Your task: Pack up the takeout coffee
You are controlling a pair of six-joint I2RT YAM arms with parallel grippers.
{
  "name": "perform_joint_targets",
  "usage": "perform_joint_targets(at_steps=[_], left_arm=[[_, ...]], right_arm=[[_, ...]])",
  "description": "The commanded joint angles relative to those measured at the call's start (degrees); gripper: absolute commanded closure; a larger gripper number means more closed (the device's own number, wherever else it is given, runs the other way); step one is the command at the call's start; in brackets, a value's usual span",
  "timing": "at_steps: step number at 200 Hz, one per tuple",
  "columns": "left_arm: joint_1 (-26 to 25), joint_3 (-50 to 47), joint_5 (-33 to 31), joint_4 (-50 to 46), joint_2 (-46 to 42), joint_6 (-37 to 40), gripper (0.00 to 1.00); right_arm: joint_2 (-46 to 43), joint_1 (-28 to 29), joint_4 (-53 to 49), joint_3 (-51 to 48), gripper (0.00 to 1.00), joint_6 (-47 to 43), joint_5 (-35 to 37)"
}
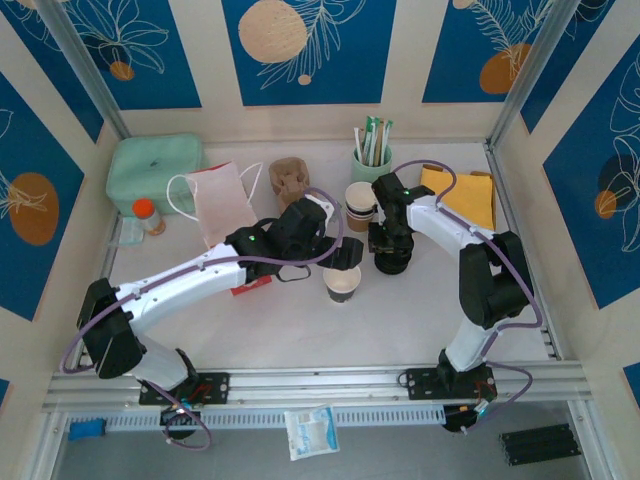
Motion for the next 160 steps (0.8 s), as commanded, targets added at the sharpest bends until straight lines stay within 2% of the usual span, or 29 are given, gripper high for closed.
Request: perform_joint_targets(at_steps=[1,54,160], left_arm=[[-0.01,1.54,-0.50,-0.49,-0.92,0.01,0.00],[0.03,1.83,-0.51,-0.76,-0.86,0.16,0.01],[-0.02,1.89,-0.94,-0.80,-0.95,-0.15,0.00]], right_arm=[[0.62,0.40,-0.94,1.44,0.73,-0.63,-0.28],[-0.45,0.29,-1.62,1.51,0.87,-0.86,-0.05],[-9.04,-0.93,-5.13,3.43,0.89,-0.45,-0.97]])
